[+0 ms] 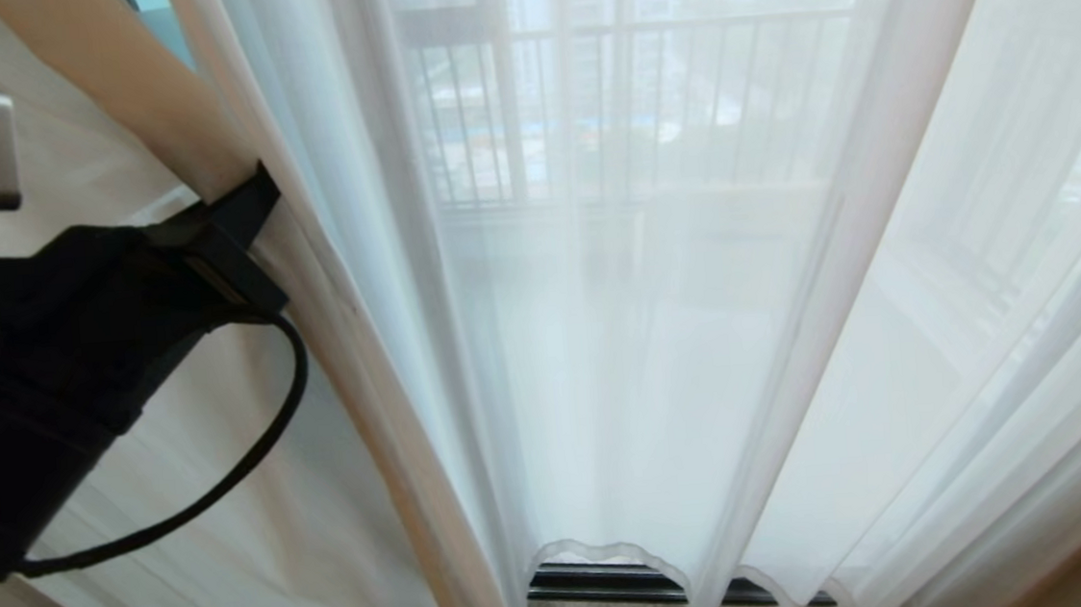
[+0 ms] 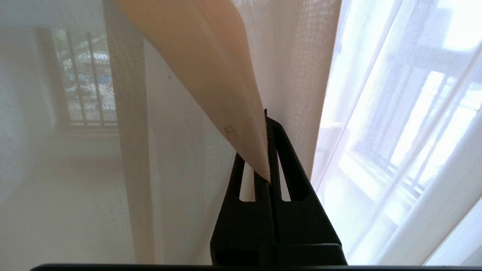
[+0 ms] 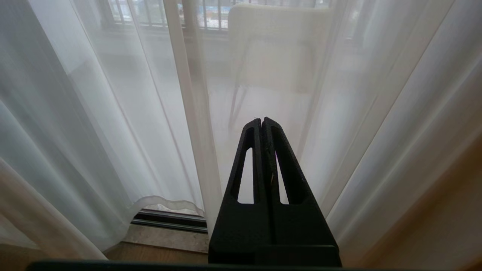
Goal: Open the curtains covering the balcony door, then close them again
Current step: Close the inner curtains on both sides
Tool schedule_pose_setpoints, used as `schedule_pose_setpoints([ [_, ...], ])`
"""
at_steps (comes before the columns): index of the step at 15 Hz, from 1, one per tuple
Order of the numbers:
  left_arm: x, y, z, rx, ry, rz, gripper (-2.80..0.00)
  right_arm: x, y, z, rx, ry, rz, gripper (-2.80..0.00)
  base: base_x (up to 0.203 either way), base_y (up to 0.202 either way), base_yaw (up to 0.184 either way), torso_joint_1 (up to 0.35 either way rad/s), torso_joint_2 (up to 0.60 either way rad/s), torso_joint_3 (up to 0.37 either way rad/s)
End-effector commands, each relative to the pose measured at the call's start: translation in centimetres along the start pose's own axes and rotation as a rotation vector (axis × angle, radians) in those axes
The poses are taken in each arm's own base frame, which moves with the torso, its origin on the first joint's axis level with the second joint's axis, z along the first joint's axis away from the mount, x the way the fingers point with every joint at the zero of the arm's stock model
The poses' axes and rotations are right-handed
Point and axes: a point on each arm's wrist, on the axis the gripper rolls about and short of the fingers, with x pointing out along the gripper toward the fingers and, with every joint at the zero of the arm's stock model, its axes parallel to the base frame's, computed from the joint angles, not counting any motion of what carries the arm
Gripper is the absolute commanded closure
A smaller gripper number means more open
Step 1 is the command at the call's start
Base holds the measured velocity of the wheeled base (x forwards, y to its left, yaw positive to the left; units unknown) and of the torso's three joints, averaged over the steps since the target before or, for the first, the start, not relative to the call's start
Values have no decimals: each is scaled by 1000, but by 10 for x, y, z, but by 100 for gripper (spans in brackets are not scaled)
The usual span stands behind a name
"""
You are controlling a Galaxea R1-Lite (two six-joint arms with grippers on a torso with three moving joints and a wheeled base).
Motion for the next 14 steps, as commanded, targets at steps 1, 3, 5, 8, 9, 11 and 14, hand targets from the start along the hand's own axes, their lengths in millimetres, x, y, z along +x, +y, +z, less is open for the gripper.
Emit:
schedule_pose_setpoints([
  [1,-7,1,10,-8,-38,-2,0,0,0,0,-1,1,0,0,0,0,0,0,0,0],
  [3,-11,2,15,-12,-59,1,0,0,0,0,-1,1,1,0,0,0,0,0,0,0],
  [5,-17,3,19,-16,-74,1,0,0,0,0,-1,1,1,0,0,0,0,0,0,0],
  [8,-35,6,20,-16,-79,-3,0,0,0,0,-1,2,1,0,0,0,0,0,0,0],
  [9,-40,8,24,-18,-94,2,0,0,0,0,-1,2,1,0,0,0,0,0,0,0],
  [11,-47,9,32,-24,-128,7,0,0,0,0,-1,1,1,0,0,0,0,0,0,0],
  [14,-50,11,40,-25,-161,14,0,0,0,0,-1,1,0,0,0,0,0,0,0,0],
])
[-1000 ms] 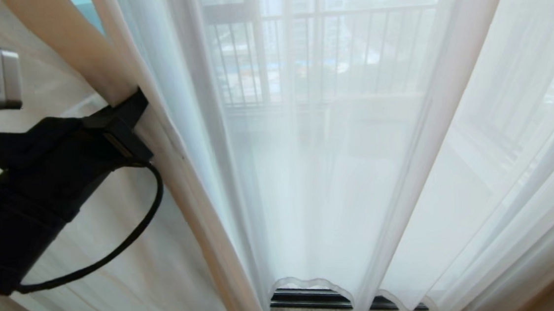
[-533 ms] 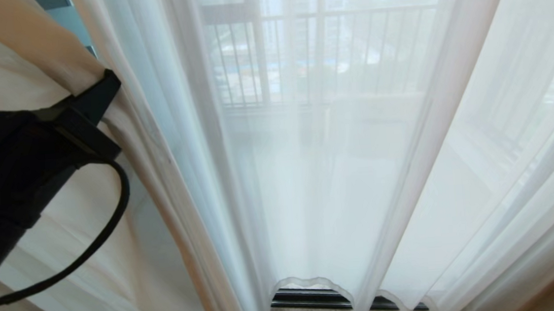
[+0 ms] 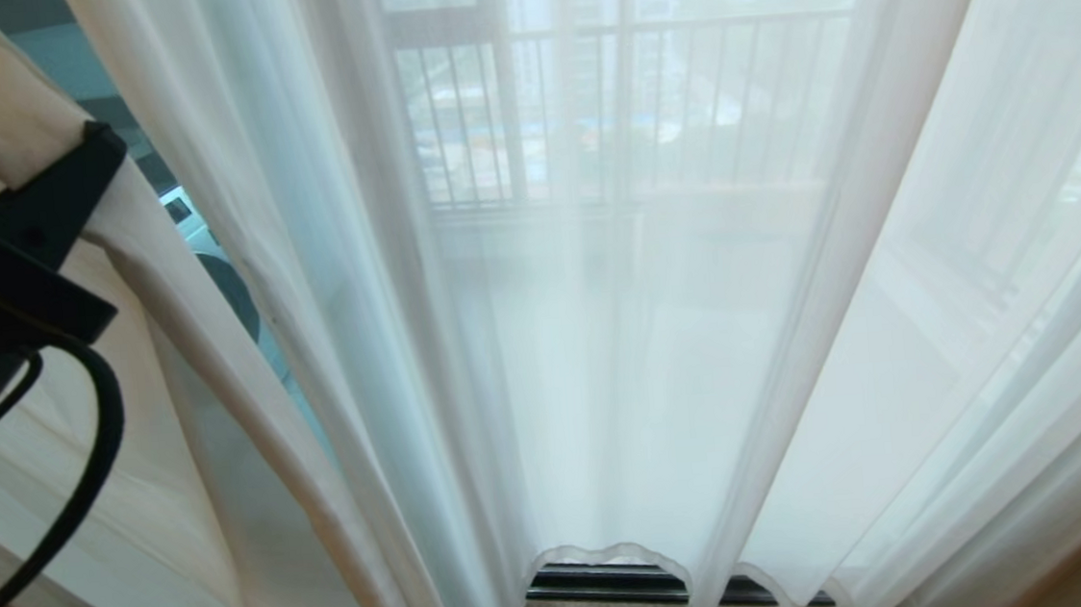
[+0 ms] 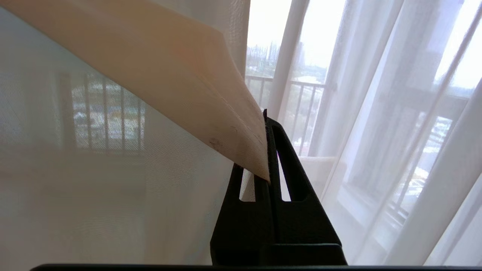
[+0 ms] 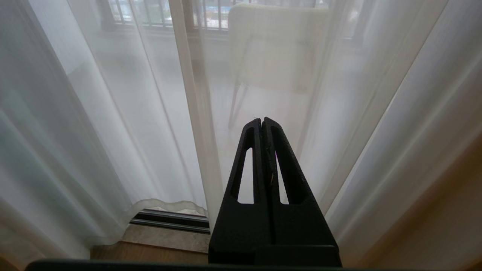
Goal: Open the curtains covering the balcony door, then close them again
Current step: Close the inner curtains on both sides
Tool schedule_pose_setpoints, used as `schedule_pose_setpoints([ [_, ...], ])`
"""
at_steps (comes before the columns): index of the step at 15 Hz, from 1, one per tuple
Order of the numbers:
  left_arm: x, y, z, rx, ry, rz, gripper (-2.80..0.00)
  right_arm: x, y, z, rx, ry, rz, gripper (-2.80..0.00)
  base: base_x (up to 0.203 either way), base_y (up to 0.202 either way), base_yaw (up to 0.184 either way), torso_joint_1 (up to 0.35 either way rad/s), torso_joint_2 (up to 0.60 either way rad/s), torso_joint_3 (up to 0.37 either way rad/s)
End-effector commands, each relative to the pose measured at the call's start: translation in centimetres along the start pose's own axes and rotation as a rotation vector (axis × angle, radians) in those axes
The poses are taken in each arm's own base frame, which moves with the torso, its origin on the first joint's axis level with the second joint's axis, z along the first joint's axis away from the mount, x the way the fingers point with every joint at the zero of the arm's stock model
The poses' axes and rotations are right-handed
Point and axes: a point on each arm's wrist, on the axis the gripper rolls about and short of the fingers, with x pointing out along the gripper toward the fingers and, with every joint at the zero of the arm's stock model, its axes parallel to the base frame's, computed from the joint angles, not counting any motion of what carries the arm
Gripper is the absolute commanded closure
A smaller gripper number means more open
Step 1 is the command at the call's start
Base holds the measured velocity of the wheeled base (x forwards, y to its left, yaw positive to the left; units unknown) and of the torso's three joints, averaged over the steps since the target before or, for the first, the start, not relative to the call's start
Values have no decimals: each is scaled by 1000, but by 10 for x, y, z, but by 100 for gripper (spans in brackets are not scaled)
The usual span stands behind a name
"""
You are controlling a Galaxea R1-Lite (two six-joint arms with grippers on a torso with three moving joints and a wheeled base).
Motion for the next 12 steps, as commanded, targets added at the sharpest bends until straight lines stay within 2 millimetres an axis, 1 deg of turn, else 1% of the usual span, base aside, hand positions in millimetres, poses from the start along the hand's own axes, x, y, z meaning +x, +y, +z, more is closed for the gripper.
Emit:
schedule_pose_setpoints([
  [1,-3,1,7,-5,-32,2,0,0,0,0,0,0,1,0,0,0,0,0,0,0],
  [5,1,-1,17,-9,-68,-3,0,0,0,0,0,0,1,0,0,0,0,0,0,0],
  [7,-6,2,20,-5,-82,9,0,0,0,0,0,0,1,0,0,0,0,0,0,0],
  [10,-22,7,19,2,-81,24,0,0,0,0,0,0,1,0,0,0,0,0,0,0],
  [12,-21,8,21,5,-89,31,0,0,0,0,0,0,1,0,0,0,0,0,0,0],
])
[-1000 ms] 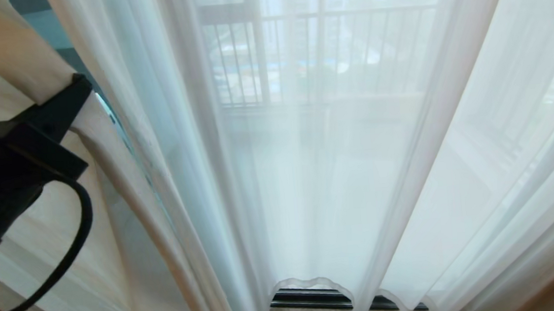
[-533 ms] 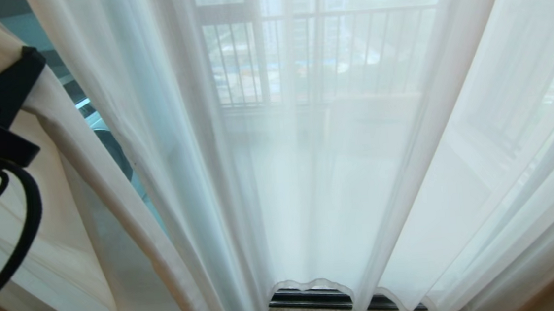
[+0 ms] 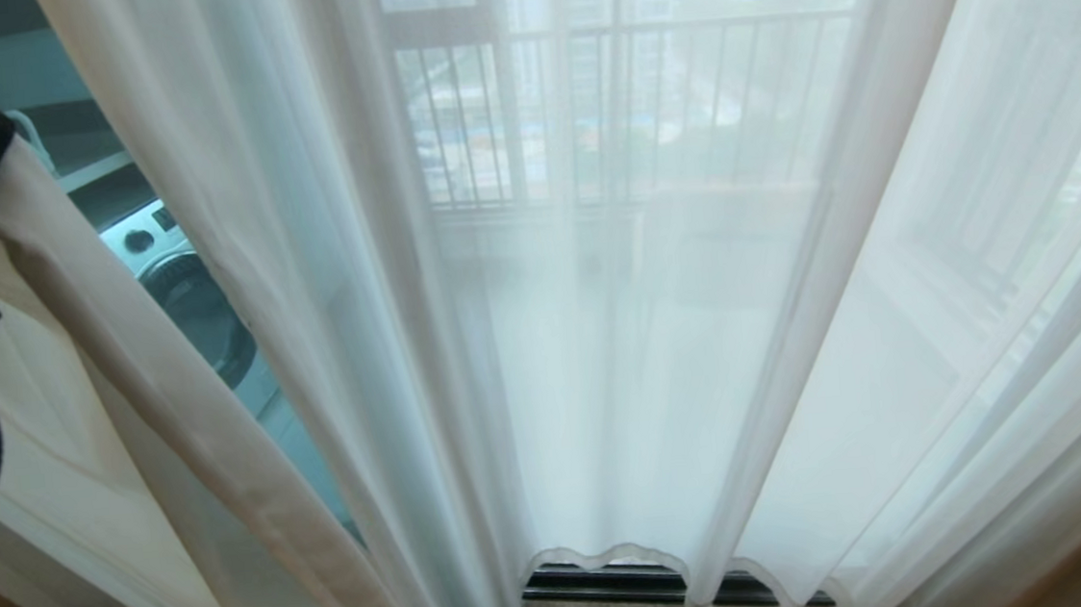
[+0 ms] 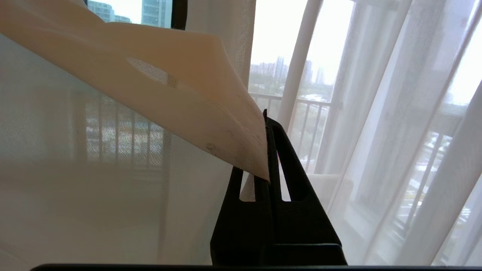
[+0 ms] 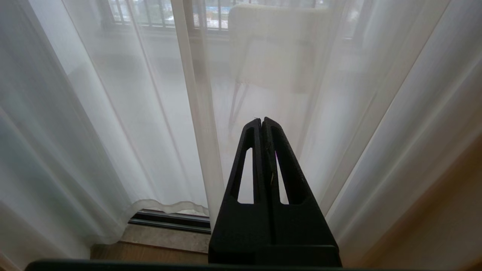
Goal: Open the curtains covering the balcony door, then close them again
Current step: Close the inner curtains on both sides
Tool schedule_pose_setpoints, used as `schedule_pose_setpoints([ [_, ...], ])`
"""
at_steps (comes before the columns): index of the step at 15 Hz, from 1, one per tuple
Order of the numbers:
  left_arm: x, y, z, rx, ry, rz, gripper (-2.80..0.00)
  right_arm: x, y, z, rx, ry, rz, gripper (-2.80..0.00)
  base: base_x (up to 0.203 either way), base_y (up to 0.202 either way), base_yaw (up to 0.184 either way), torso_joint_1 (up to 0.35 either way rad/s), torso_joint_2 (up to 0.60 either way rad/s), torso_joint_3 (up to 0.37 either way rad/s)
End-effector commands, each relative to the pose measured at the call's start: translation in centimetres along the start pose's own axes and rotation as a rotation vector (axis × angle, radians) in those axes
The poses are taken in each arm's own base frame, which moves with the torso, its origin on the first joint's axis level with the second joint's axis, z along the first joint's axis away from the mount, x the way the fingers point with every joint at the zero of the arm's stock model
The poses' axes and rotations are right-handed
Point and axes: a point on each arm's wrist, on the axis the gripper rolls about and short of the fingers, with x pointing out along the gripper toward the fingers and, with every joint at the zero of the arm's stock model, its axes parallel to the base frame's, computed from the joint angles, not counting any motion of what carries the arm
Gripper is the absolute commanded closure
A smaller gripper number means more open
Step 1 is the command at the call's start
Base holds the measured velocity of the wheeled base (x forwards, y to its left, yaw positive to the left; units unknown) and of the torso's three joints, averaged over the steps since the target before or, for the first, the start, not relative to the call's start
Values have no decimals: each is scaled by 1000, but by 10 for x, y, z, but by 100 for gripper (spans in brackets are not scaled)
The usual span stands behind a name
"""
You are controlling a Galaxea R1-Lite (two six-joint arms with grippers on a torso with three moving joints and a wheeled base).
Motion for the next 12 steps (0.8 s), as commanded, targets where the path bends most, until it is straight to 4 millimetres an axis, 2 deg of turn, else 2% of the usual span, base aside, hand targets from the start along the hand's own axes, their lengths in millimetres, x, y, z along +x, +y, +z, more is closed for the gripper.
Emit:
schedule_pose_setpoints([
  [1,0,0,4,-2,-19,1,0,0,0,0,-1,0,1,0,0,0,0,0,0,0],
  [4,16,-3,-3,4,12,-42,0,0,0,0,-1,0,1,0,0,0,0,0,0,0],
  [7,41,-12,-8,34,20,-108,0,0,0,0,-1,0,1,0,0,0,0,0,0,0],
  [10,68,-26,-29,60,76,-157,0,0,0,0,-1,0,1,0,0,0,0,0,0,0],
  [12,87,-42,-46,47,109,-204,0,0,0,0,-1,0,1,0,0,0,0,0,0,0],
])
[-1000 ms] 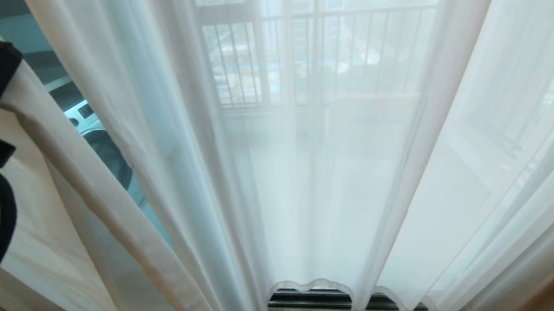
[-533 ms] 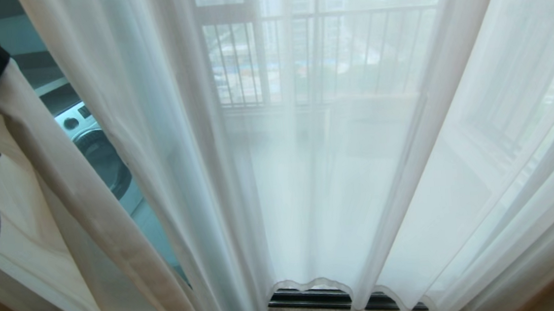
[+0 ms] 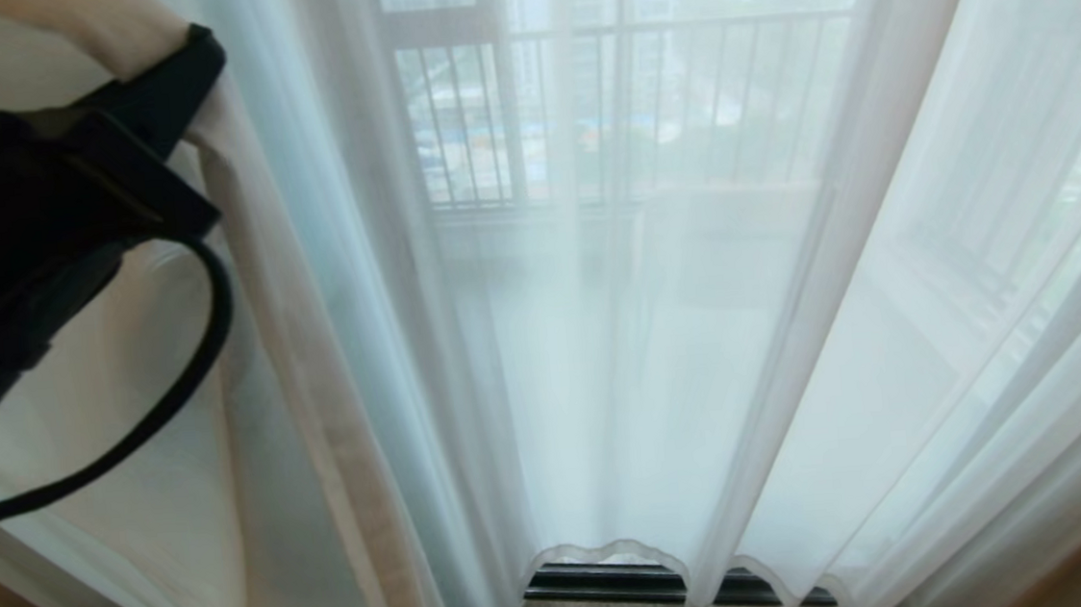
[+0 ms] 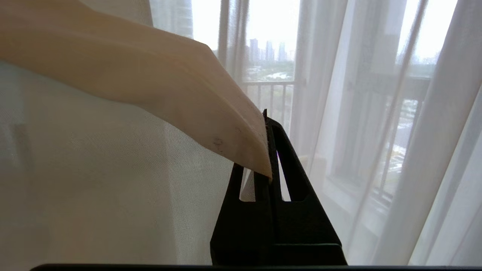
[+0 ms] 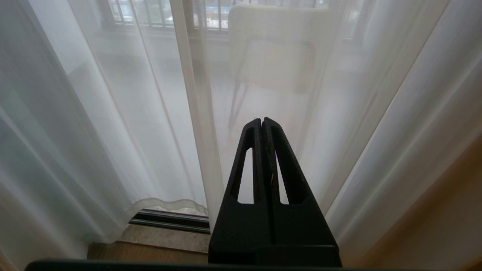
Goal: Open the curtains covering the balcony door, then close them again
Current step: Close the inner curtains on both sides
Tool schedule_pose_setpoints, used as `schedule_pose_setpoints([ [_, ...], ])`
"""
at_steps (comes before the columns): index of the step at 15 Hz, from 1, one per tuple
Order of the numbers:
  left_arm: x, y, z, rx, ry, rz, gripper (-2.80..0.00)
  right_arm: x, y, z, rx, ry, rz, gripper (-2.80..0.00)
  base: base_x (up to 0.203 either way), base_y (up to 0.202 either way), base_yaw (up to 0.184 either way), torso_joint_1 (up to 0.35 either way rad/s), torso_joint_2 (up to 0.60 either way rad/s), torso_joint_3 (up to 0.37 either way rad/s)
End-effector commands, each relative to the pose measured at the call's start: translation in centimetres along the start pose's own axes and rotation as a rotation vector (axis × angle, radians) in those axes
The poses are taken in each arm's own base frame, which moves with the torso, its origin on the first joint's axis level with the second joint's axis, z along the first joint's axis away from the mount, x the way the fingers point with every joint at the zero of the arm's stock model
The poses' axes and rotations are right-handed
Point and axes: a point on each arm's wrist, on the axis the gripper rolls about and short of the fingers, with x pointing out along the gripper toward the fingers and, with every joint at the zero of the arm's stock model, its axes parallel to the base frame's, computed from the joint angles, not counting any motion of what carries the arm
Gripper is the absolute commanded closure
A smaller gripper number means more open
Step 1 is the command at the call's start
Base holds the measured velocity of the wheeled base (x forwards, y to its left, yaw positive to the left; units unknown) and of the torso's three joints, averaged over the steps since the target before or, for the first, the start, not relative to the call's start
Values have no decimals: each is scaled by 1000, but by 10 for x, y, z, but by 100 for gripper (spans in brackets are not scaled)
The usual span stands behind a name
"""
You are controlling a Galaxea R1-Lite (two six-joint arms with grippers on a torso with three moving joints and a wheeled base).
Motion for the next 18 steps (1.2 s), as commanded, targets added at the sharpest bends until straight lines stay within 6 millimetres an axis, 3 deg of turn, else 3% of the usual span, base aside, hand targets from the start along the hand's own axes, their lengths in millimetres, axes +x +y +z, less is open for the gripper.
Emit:
schedule_pose_setpoints([
  [1,32,-17,-32,-15,73,-52,0,0,0,0,0,1,1,0,0,0,0,0,0,0],
  [7,86,-87,-72,-91,86,-212,0,0,0,0,0,1,1,0,0,0,0,0,0,0],
  [14,113,-171,-115,-175,83,-329,0,0,0,0,0,1,1,0,0,0,0,0,0,0],
  [16,117,-187,-121,-209,77,-329,0,0,0,0,0,1,1,0,0,0,0,0,0,0],
  [18,119,-190,-120,-221,70,-325,0,0,0,0,0,1,1,0,0,0,0,0,0,0],
])
